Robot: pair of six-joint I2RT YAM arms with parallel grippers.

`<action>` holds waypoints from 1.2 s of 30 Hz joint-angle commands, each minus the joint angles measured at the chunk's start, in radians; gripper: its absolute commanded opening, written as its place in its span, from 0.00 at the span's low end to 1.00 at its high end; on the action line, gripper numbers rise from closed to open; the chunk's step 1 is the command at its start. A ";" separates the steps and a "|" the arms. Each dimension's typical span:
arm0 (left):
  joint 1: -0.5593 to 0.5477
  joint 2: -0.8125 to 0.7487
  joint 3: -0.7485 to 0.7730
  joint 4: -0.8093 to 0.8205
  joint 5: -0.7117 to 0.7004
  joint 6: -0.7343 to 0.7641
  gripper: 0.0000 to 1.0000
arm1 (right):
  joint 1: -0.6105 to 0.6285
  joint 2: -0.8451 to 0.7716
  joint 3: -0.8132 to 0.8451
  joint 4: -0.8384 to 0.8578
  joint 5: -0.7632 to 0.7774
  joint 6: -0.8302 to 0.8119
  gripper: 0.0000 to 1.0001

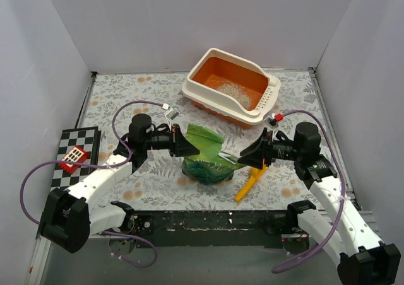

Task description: Fill the litter box with clean litter

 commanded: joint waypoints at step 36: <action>0.094 -0.069 -0.014 -0.087 -0.041 0.036 0.00 | 0.048 0.009 -0.240 0.639 0.006 -0.060 0.61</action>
